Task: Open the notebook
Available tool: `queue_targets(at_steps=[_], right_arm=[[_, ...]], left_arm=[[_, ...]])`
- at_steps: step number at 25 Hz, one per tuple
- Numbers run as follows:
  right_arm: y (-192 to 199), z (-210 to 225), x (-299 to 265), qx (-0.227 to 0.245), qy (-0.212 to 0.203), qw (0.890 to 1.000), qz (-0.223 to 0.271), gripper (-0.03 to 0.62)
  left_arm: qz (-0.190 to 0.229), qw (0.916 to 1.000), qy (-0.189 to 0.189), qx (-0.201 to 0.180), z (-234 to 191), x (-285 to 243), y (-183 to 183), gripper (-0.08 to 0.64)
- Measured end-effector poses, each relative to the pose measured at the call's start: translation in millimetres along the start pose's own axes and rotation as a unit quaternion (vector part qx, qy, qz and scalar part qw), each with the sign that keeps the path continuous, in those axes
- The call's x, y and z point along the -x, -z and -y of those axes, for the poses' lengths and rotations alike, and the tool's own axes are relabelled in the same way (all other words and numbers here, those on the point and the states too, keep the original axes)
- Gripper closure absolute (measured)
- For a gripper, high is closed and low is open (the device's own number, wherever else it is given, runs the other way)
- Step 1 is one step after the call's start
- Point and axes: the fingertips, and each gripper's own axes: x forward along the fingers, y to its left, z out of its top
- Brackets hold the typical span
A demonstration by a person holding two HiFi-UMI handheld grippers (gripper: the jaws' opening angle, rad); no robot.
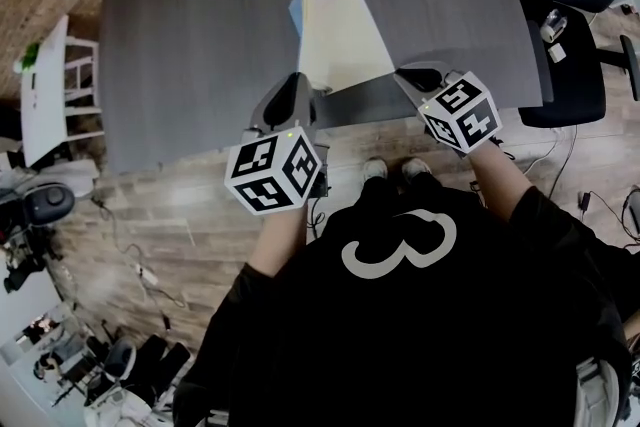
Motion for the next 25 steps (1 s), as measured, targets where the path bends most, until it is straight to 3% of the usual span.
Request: queue_targets(at_steps=[11,15,20,25], right_arm=[[-20,-25,-13,0.003,0.008,1.000,0.016,0.591],[-19,-32,-18,-0.002,0.007,1.000,0.017,0.591],[-15,-35,-22,-0.007,0.008,1.000,0.011,0.591],[-9,-36,-24,-0.009,0.011,1.000,0.011,0.591]], left_arm=[[-0.004,0.9983,0.018,0.055,-55,25,17,0.524],[-0.007,0.9952,0.031,0.092,-71,27,25,0.523],[-0.022,0.9846,0.055,0.165,-94,28,40,0.521],[-0.031,0.9752,0.052,0.213,-112,26,61,0.517]])
